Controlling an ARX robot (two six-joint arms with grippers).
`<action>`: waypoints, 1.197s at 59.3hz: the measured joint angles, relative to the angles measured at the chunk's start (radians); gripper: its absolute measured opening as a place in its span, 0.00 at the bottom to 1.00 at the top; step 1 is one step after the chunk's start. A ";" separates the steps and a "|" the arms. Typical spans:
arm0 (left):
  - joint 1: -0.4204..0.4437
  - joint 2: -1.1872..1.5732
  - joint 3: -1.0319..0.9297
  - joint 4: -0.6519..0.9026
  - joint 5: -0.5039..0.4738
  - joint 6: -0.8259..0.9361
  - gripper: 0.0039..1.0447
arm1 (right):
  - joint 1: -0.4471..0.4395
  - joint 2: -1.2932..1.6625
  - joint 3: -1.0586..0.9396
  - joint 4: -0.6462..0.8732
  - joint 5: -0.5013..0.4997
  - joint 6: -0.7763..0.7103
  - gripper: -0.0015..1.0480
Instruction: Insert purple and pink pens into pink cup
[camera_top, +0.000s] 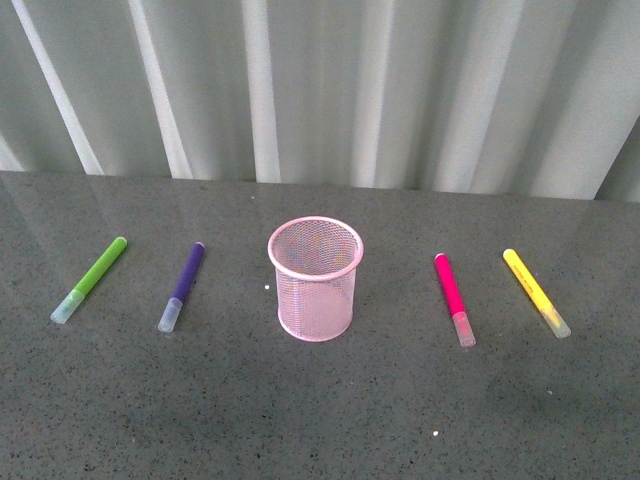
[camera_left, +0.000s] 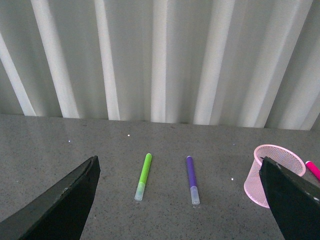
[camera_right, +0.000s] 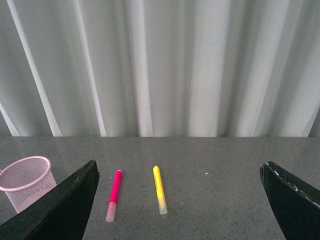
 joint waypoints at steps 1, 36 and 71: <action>0.000 0.000 0.000 0.000 0.000 0.000 0.94 | 0.000 0.000 0.000 0.000 0.000 0.000 0.93; 0.000 0.000 0.000 0.000 0.000 0.000 0.94 | 0.000 0.000 0.000 0.000 0.000 0.000 0.93; 0.000 0.000 0.000 0.000 0.000 0.000 0.94 | 0.000 0.000 0.000 0.000 0.000 0.000 0.93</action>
